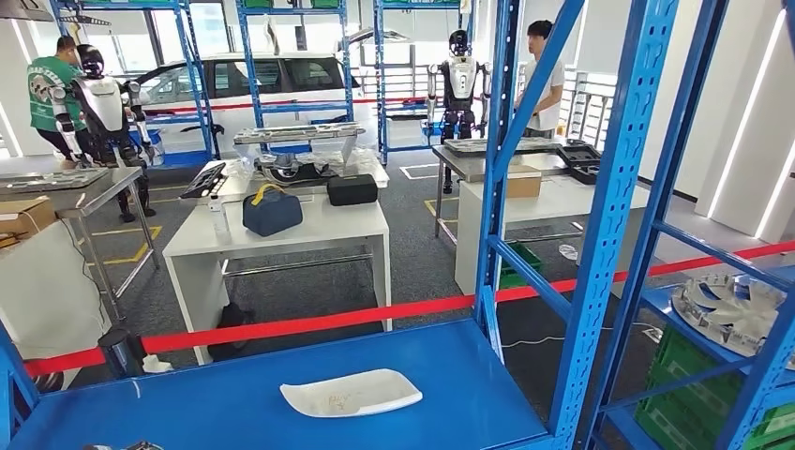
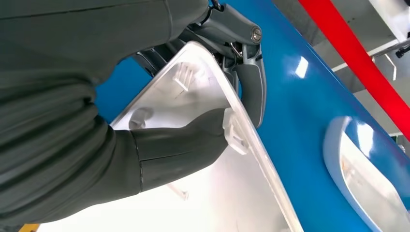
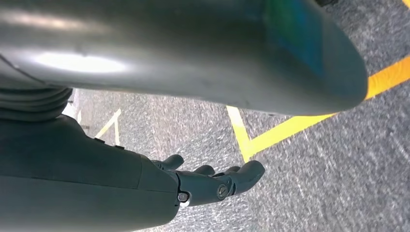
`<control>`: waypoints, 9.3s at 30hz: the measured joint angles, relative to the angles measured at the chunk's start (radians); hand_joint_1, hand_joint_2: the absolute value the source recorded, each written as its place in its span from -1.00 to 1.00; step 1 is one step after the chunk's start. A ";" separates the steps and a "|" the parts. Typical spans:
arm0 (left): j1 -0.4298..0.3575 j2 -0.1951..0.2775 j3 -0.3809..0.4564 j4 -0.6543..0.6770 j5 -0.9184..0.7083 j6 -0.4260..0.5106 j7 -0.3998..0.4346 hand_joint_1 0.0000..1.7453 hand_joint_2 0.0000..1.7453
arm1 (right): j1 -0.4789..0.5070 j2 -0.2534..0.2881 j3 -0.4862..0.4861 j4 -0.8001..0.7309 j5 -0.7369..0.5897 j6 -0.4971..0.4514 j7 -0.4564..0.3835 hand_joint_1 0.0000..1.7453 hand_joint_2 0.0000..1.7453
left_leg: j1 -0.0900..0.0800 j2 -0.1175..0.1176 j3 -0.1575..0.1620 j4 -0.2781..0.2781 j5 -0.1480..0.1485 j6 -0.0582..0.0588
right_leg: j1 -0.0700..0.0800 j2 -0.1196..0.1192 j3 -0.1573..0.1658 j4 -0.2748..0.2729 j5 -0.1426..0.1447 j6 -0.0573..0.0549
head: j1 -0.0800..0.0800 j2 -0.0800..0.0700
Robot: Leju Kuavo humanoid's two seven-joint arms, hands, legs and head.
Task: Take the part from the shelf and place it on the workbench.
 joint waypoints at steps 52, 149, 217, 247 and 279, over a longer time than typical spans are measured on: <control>0.019 0.013 -0.001 -0.020 0.005 -0.025 -0.004 1.00 1.00 | 0.001 -0.001 -0.003 -0.003 0.010 0.005 -0.007 -1.00 -1.00 | -0.001 0.003 0.067 -0.021 -0.050 0.053 | -0.002 -0.005 -0.201 0.282 -0.055 0.051 | -0.001 -0.001; -0.122 0.129 0.196 -0.311 0.114 -0.070 0.037 1.00 1.00 | 0.000 0.015 -0.067 -0.005 -0.013 -0.008 -0.026 -1.00 -1.00 | 0.002 0.011 -0.021 0.003 0.001 0.032 | -0.006 0.003 0.008 0.073 -0.015 0.053 | 0.001 0.000; 0.003 0.172 0.299 -0.399 0.215 -0.006 0.015 1.00 1.00 | 0.006 0.019 -0.077 -0.005 0.021 0.152 -0.114 -1.00 -1.00 | 0.008 -0.042 0.046 0.052 -0.116 0.001 | 0.003 0.000 -0.041 -0.025 0.065 -0.004 | -0.001 0.000; -0.042 0.125 0.285 -0.366 0.179 0.014 -0.002 1.00 1.00 | 0.009 0.021 -0.077 -0.005 0.011 0.156 -0.125 -1.00 -1.00 | 0.006 -0.081 0.024 0.036 -0.079 0.000 | 0.008 0.014 -0.048 -0.011 0.059 -0.010 | -0.001 0.000; 0.049 0.169 0.322 -0.402 0.203 0.038 -0.031 1.00 1.00 | 0.014 0.024 -0.066 -0.005 0.071 0.167 -0.117 -1.00 -1.00 | 0.012 -0.042 -0.018 0.107 -0.107 -0.015 | -0.001 -0.002 -0.037 -0.004 0.042 -0.009 | -0.007 0.000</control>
